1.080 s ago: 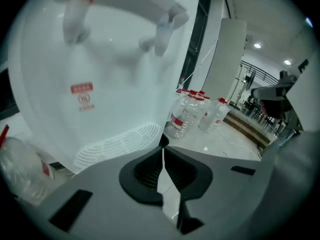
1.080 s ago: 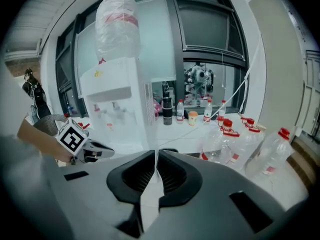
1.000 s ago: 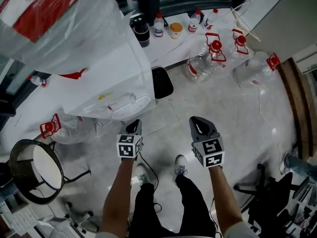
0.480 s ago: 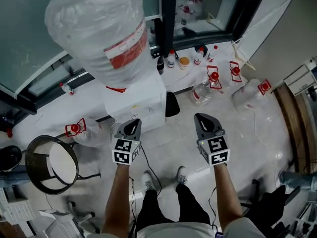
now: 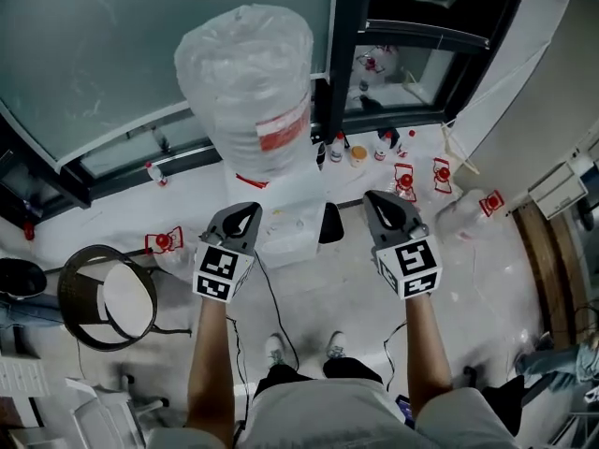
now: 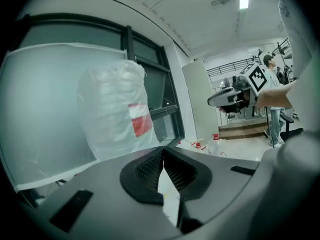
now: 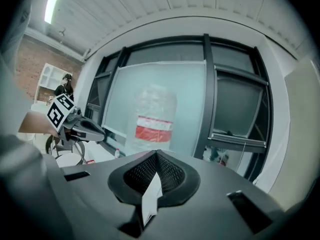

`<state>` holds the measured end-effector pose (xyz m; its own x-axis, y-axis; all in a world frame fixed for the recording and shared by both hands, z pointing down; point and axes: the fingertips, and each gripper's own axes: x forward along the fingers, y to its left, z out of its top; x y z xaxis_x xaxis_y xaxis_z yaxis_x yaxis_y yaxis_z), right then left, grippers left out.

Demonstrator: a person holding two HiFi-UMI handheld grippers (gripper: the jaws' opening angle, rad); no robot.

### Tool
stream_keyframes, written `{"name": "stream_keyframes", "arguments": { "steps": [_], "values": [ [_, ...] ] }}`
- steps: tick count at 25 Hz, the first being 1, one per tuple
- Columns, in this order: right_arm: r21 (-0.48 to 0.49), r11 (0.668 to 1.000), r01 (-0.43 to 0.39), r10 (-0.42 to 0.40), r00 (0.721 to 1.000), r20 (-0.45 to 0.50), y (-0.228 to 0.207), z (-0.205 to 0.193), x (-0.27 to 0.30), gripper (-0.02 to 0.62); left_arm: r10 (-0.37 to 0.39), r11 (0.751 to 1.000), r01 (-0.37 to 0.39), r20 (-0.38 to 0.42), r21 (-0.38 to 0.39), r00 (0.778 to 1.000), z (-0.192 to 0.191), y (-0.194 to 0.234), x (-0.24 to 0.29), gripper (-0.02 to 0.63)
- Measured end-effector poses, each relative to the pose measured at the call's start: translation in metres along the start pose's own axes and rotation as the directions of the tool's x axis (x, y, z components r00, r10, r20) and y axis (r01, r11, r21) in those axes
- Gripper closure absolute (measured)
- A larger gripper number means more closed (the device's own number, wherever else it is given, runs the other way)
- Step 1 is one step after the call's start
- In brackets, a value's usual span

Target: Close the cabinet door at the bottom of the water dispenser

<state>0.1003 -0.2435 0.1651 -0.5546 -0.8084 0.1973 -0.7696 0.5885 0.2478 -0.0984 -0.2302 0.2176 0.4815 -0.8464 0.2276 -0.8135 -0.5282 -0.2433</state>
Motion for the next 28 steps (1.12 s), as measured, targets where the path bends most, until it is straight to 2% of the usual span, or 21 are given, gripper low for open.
{"name": "stream_keyframes", "arguments": {
  "steps": [4,9,14,16,22,28],
  "values": [
    [-0.06,0.998,-0.023,0.026,0.998,0.06,0.008,0.045,-0.004,0.568,0.027,0.999,-0.028,0.053,0.021,0.998,0.039,0.007,-0.021,0.585],
    [-0.095,0.995,-0.038,0.049,0.992,0.112,0.014,0.077,-0.005,0.568,0.048,0.997,-0.055,0.137,0.048,0.989,0.091,0.017,-0.044,0.585],
    [-0.115,0.993,-0.04,0.057,0.988,0.146,0.019,0.095,-0.008,0.568,0.03,0.984,-0.057,0.161,0.167,0.986,0.126,0.015,-0.056,0.584],
    [-0.132,0.99,-0.041,0.062,0.986,0.155,0.022,0.101,-0.006,0.568,0.036,0.98,-0.069,0.175,0.189,0.984,0.133,0.018,-0.059,0.584],
    [-0.156,0.987,-0.04,0.065,0.985,0.161,0.026,0.108,-0.002,0.568,0.046,0.978,-0.086,0.208,0.19,0.977,0.14,0.026,-0.063,0.584],
    [-0.161,0.986,-0.034,0.063,0.983,0.174,0.029,0.114,-0.004,0.568,0.028,0.98,-0.071,0.222,0.186,0.975,0.143,0.024,-0.068,0.584]
  ]
}}
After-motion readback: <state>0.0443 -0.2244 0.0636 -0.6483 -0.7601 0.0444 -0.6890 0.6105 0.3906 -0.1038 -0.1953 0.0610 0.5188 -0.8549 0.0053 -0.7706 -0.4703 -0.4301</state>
